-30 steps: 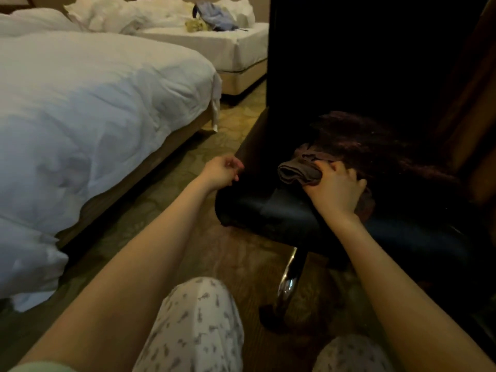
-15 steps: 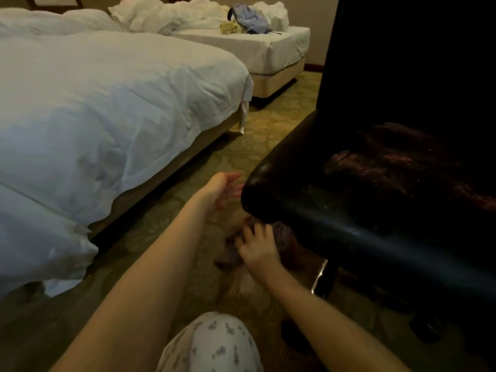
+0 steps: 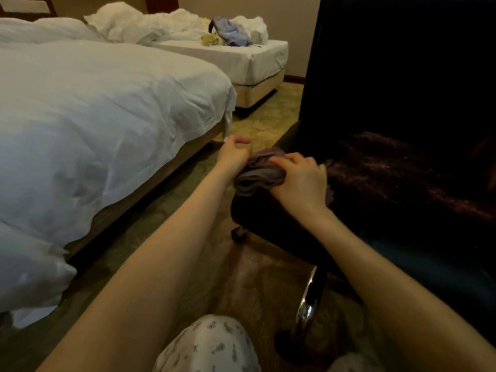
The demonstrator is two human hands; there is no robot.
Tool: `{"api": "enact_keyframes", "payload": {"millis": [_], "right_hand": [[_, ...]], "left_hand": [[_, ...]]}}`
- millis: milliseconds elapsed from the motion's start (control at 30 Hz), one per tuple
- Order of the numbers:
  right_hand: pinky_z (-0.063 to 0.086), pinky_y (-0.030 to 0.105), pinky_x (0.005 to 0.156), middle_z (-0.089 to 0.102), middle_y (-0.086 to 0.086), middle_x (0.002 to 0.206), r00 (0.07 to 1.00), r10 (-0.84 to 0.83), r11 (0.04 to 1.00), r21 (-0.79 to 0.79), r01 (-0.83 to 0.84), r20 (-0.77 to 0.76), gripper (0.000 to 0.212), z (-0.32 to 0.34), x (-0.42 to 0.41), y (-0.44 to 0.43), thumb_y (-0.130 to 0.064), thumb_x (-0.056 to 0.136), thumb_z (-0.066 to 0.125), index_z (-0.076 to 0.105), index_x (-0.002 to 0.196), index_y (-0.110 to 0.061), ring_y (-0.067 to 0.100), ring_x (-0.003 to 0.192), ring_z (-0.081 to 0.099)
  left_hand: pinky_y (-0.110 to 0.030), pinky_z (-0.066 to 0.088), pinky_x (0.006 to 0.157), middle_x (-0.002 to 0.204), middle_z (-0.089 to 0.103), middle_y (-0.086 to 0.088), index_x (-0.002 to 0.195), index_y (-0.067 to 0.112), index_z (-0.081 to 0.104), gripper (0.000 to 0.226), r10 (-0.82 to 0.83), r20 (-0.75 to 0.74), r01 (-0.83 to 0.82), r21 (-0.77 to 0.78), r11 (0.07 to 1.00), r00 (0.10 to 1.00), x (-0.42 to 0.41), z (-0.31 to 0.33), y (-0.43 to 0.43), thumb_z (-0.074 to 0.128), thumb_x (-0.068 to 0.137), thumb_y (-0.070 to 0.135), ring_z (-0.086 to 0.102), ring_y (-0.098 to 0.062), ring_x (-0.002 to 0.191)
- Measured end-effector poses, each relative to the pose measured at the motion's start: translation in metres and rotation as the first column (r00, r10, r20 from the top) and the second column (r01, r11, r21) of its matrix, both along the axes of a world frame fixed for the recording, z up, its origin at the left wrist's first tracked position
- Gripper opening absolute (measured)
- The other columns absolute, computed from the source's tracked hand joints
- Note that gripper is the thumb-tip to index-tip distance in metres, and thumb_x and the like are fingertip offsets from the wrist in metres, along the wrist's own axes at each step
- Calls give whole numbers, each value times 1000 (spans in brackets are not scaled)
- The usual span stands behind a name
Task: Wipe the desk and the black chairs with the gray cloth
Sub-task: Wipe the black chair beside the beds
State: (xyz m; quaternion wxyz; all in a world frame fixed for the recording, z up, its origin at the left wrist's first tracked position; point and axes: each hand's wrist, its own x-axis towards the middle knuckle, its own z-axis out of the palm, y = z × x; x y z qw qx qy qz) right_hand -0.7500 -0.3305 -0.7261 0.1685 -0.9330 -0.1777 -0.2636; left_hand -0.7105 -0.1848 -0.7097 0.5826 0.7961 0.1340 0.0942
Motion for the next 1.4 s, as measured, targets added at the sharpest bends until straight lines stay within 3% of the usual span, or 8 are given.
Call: {"api": "enact_keyframes", "payload": {"millis": [200,333,433,600,933,1100,1267,1400], "right_hand": [[38,43,94,59,10,123,950,-311,940,139,312,-29,46,36,76,-70,-35,83,61,56,128,-31,36,113,52],[33,48,99,55,16,125,885,-456,873,145,465,-89,47,37,126,-116,-30,86,61,53,132,-24,39,118,46],[30,49,102,53,18,128,845,-476,864,51,501,-242,46,10,147,-133,-31,87,61,52,132,-24,40,121,43],[37,45,98,56,17,127,883,-354,935,-96,341,-308,47,-2,149,-128,-37,88,60,52,133,-25,37,118,49],[43,38,94,62,3,120,954,-103,983,-172,55,-280,47,-2,61,-75,-43,81,64,57,126,-36,27,113,55],[34,39,91,54,-2,125,983,-7,951,-305,-50,-183,52,-25,6,-53,-52,80,61,52,129,-37,24,114,48],[40,37,73,68,9,93,991,78,901,-434,-23,109,58,-68,-28,-43,-43,48,86,73,101,-23,30,78,63],[29,35,70,69,9,88,947,268,835,-533,-137,177,23,-99,-45,-34,-31,69,67,75,91,-25,29,71,62]], "left_hand": [[-27,41,82,101,56,-5,94,17,58,25,-198,-96,213,183,960,975,11,-6,-38,42,84,1,53,-22,98],[-25,39,81,99,56,-3,88,21,57,17,-140,-143,176,288,941,980,13,-28,-23,48,86,6,54,-20,100],[-30,44,83,87,56,-2,74,23,52,20,-87,-219,135,213,968,972,18,-49,-3,52,86,7,57,-25,102],[-25,44,75,76,56,1,74,20,54,25,-74,-254,96,78,992,964,23,-67,8,55,85,-3,53,-11,73],[-25,41,73,70,56,4,71,24,54,28,0,-169,20,118,993,986,15,-68,1,54,84,-2,54,-12,75],[-21,40,65,75,53,6,74,25,54,31,5,-120,9,115,993,993,1,-66,-3,47,87,-2,52,-12,78],[-29,44,74,86,56,5,96,17,59,15,-41,4,41,76,996,999,-27,-70,-11,51,91,6,54,-13,85],[-27,41,62,80,54,1,96,16,59,9,-74,-88,76,19,997,993,-51,-78,-8,51,93,21,53,-18,79]]}}
